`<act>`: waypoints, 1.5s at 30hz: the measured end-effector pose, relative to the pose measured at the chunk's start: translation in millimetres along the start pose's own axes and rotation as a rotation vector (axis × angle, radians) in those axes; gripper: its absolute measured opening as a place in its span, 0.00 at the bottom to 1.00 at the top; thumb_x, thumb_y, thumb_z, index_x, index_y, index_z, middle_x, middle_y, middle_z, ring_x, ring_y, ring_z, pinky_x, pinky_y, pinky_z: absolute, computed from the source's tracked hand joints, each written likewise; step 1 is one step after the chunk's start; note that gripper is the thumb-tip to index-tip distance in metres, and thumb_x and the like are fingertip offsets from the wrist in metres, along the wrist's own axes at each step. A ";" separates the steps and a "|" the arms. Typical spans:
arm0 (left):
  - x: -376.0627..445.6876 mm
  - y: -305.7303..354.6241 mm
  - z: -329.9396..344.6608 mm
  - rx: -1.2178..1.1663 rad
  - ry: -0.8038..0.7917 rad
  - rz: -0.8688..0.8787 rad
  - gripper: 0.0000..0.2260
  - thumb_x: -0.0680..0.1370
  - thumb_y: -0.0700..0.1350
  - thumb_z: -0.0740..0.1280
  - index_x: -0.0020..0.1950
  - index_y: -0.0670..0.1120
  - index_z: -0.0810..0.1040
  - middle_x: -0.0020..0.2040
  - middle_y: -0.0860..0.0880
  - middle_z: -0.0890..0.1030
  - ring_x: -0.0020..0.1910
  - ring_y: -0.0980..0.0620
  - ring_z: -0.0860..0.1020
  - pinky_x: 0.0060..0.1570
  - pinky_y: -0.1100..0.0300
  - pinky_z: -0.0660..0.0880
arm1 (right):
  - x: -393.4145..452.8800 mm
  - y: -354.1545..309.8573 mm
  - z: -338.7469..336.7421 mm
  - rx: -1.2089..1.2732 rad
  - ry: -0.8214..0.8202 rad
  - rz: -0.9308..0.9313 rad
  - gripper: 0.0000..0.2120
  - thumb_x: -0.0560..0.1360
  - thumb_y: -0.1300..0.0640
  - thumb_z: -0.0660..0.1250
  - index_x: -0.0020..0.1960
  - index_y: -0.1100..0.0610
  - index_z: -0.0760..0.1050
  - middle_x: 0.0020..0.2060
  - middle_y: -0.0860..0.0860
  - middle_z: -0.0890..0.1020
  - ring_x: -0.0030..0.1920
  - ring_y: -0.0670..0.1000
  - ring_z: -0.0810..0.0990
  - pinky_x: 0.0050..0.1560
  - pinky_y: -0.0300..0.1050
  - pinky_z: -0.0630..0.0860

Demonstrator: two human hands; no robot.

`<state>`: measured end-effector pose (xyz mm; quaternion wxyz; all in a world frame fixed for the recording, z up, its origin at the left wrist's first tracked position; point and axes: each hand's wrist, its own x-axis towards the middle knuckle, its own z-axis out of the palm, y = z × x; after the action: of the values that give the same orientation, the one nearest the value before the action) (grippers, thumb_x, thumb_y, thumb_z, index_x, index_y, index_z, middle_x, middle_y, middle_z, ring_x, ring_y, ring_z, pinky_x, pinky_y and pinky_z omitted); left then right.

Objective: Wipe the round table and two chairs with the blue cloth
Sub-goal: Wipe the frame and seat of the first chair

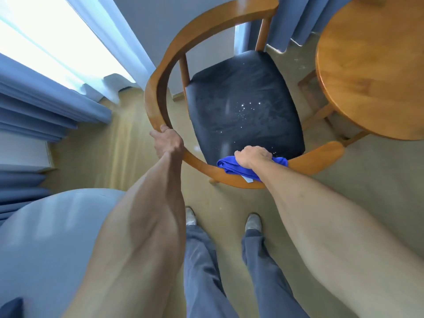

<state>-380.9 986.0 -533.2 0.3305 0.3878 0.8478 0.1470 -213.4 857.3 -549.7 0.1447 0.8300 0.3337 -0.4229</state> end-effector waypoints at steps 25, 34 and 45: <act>129.7 25.5 -68.5 -0.144 -0.623 0.201 0.13 0.70 0.48 0.61 0.40 0.41 0.81 0.36 0.47 0.78 0.35 0.47 0.81 0.42 0.57 0.75 | -7.1 -233.2 -32.9 1.150 0.032 0.144 0.23 0.73 0.37 0.61 0.56 0.55 0.75 0.48 0.53 0.81 0.47 0.55 0.80 0.54 0.50 0.77; 155.1 63.5 -47.2 -0.132 -0.720 0.195 0.18 0.63 0.45 0.58 0.44 0.54 0.85 0.39 0.48 0.84 0.39 0.43 0.82 0.46 0.54 0.80 | 42.1 -277.1 -78.0 1.234 0.013 0.116 0.22 0.79 0.41 0.56 0.62 0.57 0.73 0.52 0.55 0.81 0.50 0.55 0.80 0.58 0.53 0.77; 198.8 127.0 -5.4 0.119 -0.680 0.257 0.21 0.63 0.41 0.56 0.42 0.55 0.85 0.34 0.52 0.82 0.38 0.47 0.77 0.42 0.55 0.78 | 113.7 -308.7 -141.5 1.303 0.017 0.145 0.22 0.81 0.44 0.55 0.64 0.59 0.71 0.57 0.57 0.80 0.56 0.58 0.79 0.62 0.56 0.75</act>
<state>-409.0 1219.4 -553.8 0.5490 0.5365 0.6409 0.0006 -288.8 1207.4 -542.6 -0.3621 0.7715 -0.0463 -0.5212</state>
